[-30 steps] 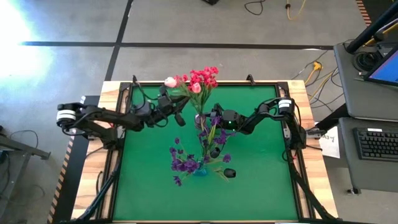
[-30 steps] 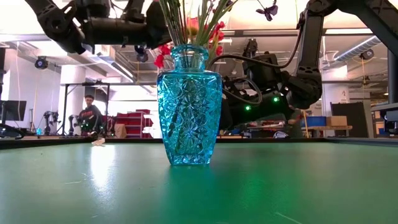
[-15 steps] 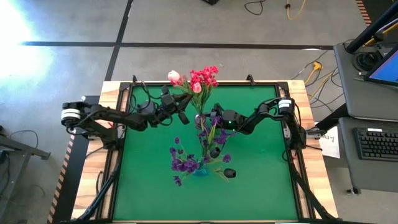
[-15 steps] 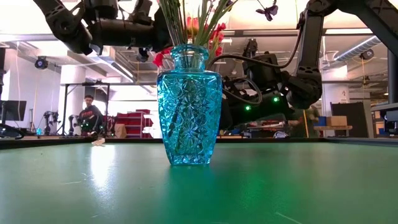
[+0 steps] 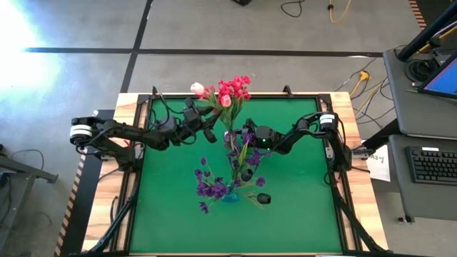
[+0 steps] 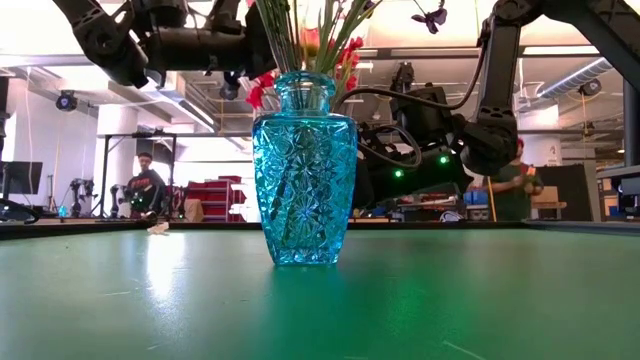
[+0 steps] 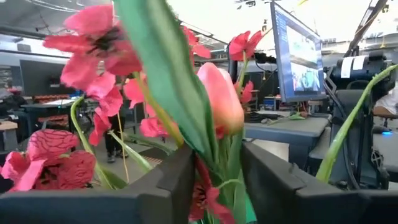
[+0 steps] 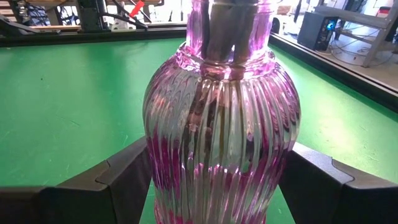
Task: Sort flowers into vase by color
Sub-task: Put the pink tulip into the purple vase
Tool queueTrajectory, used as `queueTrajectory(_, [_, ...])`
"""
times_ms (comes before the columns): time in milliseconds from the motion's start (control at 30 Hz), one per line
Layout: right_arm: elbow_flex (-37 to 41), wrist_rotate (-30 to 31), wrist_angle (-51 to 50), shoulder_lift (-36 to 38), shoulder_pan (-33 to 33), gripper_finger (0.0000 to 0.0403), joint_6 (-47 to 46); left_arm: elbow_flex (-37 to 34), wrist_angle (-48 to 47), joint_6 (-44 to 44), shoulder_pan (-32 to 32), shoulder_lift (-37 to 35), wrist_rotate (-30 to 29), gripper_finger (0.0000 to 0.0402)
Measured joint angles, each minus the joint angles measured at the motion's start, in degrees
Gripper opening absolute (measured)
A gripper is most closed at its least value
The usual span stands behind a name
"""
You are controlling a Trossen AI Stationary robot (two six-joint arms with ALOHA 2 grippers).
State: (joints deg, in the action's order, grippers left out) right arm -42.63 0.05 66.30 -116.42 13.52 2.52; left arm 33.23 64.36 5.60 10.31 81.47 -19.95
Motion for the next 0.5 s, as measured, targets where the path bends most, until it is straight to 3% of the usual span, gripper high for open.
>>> queueTrajectory(200, [-0.01, 0.00, 0.00, 0.00, 0.00, 0.0288, -0.05, 0.03, -0.09, 0.91, 0.00, 0.00, 4.47, 0.0017])
queueTrajectory(500, [-0.02, 0.02, -0.01, 0.00, 0.01, 0.0288, -0.20, -0.07, -1.02, 0.93, -0.09, -0.07, 4.66, 0.0002])
